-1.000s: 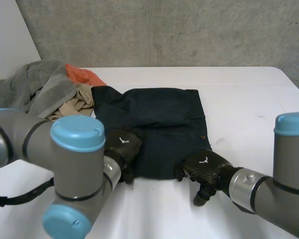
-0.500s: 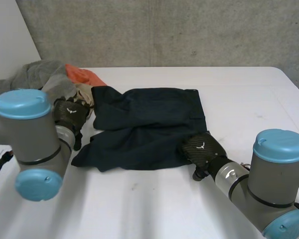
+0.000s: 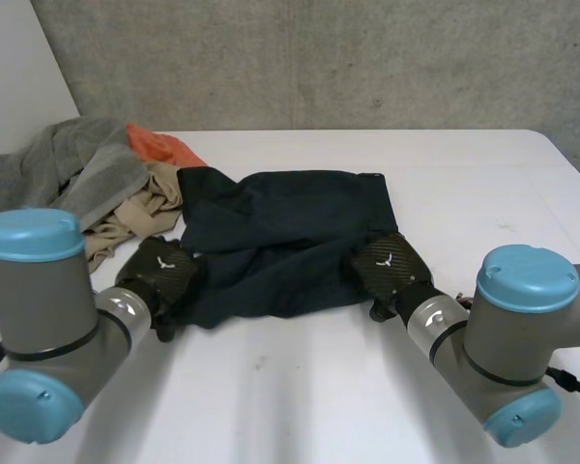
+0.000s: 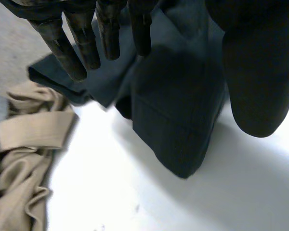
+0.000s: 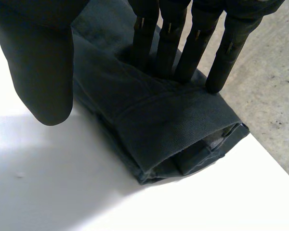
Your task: Fold the laundry.
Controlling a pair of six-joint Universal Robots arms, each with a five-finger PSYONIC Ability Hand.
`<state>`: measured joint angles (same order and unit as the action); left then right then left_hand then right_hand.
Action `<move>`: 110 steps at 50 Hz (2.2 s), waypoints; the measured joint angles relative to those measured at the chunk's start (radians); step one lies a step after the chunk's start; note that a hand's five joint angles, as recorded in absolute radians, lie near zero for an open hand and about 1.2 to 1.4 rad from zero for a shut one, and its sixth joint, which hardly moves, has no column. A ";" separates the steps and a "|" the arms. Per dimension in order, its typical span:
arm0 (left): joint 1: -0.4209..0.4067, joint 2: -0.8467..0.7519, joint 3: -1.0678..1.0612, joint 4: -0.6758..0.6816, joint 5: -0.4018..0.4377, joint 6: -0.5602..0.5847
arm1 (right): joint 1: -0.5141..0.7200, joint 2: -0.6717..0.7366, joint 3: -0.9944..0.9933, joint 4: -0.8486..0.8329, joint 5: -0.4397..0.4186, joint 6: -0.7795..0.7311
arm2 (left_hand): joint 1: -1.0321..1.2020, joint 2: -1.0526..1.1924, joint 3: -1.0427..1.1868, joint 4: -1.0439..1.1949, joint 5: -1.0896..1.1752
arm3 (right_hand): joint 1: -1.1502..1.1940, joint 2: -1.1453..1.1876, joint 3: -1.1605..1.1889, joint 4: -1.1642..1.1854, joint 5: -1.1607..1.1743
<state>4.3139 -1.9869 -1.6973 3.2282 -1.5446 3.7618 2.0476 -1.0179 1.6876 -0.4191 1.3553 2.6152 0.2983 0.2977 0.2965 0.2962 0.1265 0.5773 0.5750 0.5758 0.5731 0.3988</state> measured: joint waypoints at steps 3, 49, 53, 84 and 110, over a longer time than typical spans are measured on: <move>-0.007 -0.064 0.040 0.004 -0.004 0.032 | 0.000 0.029 -0.027 -0.016 0.008 -0.004 | 0.020 0.020 0.017 0.018 0.016 | 0.039 0.050 0.044 0.051 0.052; -0.053 -0.051 1.024 -0.608 -0.013 -0.236 | -0.148 -0.090 -0.899 0.871 -0.031 0.164 | 0.836 0.898 0.886 0.898 0.886 | 0.540 0.589 0.584 0.623 0.584; -0.051 -0.202 1.187 -0.534 -0.012 -0.238 | -0.131 -0.001 -0.914 0.698 0.005 0.166 | 0.836 0.899 0.889 0.898 0.886 | 0.540 0.589 0.585 0.624 0.584; -0.075 -0.206 0.804 -0.014 -0.009 -0.324 | -0.120 0.047 -0.621 0.198 0.070 0.243 | 0.845 0.901 0.890 0.901 0.886 | 0.566 0.595 0.614 0.624 0.585; -0.267 0.099 0.139 -0.538 -0.057 -0.017 | -0.307 -0.349 -0.059 1.106 -0.147 -0.436 | 0.845 0.901 0.890 0.901 0.886 | 0.566 0.624 0.615 0.624 0.598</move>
<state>4.0472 -1.8881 -1.5584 2.6904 -1.6013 3.7452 1.7410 -1.3670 1.6288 0.6868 1.2088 2.1794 1.1437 1.1983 1.1861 1.1974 1.0121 1.1431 1.1990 1.1912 1.1976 0.9970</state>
